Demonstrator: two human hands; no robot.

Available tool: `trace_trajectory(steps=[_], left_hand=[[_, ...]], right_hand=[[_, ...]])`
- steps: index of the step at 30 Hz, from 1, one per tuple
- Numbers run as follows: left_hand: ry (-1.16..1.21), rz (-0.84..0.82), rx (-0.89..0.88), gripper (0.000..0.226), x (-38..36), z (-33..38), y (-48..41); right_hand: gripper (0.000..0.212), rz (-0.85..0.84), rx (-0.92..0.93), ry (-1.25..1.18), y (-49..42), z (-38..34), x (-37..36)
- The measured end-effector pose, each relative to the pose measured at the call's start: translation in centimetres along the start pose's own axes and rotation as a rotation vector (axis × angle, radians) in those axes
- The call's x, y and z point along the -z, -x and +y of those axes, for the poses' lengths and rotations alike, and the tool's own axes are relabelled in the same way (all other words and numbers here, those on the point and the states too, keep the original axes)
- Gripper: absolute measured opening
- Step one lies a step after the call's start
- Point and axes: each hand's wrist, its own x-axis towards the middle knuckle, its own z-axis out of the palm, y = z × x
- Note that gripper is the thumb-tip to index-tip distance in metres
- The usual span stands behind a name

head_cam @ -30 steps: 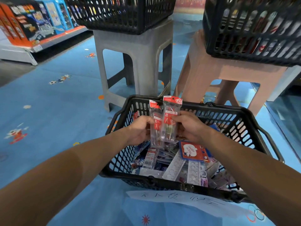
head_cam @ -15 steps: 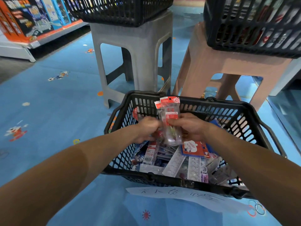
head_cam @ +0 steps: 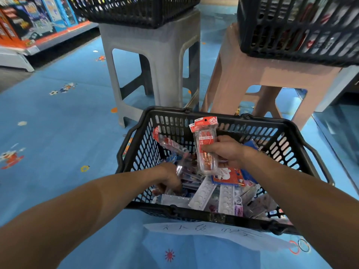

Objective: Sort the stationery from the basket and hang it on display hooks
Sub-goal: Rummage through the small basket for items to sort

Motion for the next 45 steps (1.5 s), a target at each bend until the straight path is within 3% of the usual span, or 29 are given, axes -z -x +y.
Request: trace_trajectory(steps=[4,16,22,26,30,35,45], left_hand=[[0.495,-0.124,-0.062,0.004,2.8,-0.8,1.0],[1.204,-0.115,-0.26,0.038,4.8,0.2,2.9],[1.318,-0.143,-0.268,0.034,3.9,1.7,2.9],[1.27,0.071,-0.131,0.02,3.8,1.1,2.2],[1.303,0.209,0.061,0.025,3.3,-0.6,1.1],[1.313,0.337,0.087,0.034,3.9,-0.6,0.2],[1.318,0.382,0.107,0.042,4.0,-0.1,-0.8]], right_hand=[[0.029,-0.047,0.041,-0.035,0.6,-0.5,0.2],[0.028,-0.234,0.114,-0.209,3.1,-1.8,-0.6],[0.039,-0.293,0.149,-0.188,1.9,-1.2,-0.9],[0.034,-0.215,0.114,-0.126,1.0,-0.5,-0.6],[0.032,-0.119,0.095,-0.084,0.5,0.0,-0.1],[0.026,-0.028,0.087,-0.12,0.5,0.0,0.4],[0.058,0.003,0.067,-0.127,0.0,0.5,1.1]])
